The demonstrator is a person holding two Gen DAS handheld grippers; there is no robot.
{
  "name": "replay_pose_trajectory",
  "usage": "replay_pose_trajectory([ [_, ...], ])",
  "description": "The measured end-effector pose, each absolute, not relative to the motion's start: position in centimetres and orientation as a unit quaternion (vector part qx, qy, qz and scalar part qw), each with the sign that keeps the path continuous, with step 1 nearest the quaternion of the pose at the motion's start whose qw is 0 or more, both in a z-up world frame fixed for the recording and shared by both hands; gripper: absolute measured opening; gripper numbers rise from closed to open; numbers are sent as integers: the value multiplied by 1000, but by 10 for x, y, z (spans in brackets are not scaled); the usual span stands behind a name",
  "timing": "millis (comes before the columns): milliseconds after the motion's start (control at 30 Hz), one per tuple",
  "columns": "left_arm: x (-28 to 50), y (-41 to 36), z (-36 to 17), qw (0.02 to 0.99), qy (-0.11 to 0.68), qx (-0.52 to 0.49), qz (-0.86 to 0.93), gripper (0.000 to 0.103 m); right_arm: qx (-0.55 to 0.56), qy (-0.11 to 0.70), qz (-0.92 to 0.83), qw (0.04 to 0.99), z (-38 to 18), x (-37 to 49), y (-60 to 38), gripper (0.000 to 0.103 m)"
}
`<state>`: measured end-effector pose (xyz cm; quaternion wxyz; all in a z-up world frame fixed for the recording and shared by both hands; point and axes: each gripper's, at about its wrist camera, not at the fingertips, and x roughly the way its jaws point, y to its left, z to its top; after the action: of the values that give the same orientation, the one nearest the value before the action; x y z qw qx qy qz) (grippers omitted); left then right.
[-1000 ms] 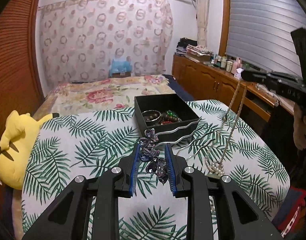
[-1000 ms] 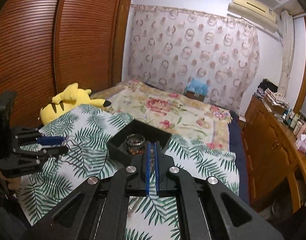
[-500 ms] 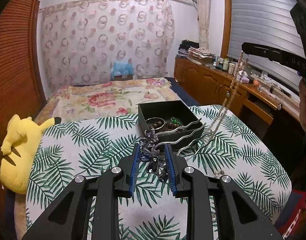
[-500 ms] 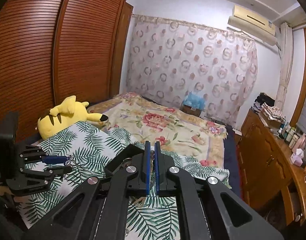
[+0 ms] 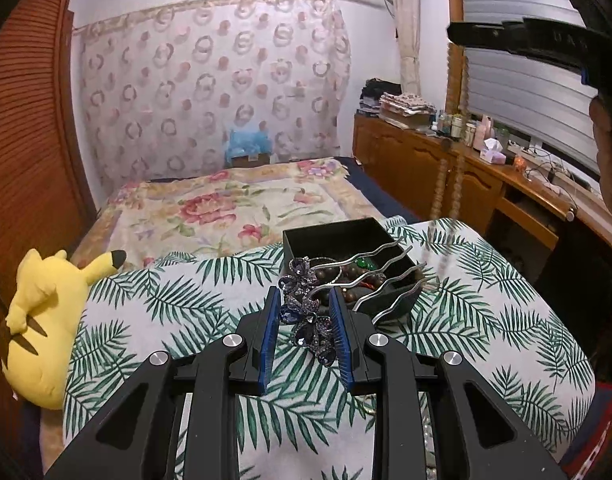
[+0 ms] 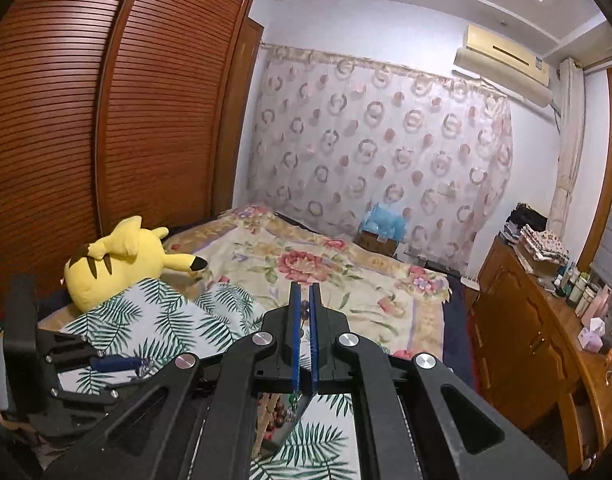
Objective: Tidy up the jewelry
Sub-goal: 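Lower the brooch into the black box with left tool while right tool drops pearls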
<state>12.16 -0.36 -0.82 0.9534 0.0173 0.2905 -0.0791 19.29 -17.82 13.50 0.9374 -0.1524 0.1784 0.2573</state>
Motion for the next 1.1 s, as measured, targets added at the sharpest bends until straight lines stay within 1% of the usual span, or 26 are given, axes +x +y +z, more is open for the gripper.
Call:
replay_pose_trajectory([
  [133,130,-3,-12,952,296,19,-76,23,-157,187,257,935,130,203,-169,5],
  [233,136,-2,-14,951,300,20,-73,23,-147,209,261,931,118,215,-165,5],
  [367,142,-4,-17,950,304,18,-71,23,-104,254,270,923,86,236,-166,5],
  [600,150,-7,-25,947,313,20,-71,23,-63,319,280,903,24,259,-166,6],
  [633,152,-8,-25,946,314,20,-71,23,-61,326,283,900,16,260,-166,8],
  [700,154,-9,-27,946,317,21,-71,23,-62,327,277,902,8,259,-168,35],
  [1100,183,-34,-33,940,330,45,-73,23,-52,328,259,907,-15,246,-216,36],
])
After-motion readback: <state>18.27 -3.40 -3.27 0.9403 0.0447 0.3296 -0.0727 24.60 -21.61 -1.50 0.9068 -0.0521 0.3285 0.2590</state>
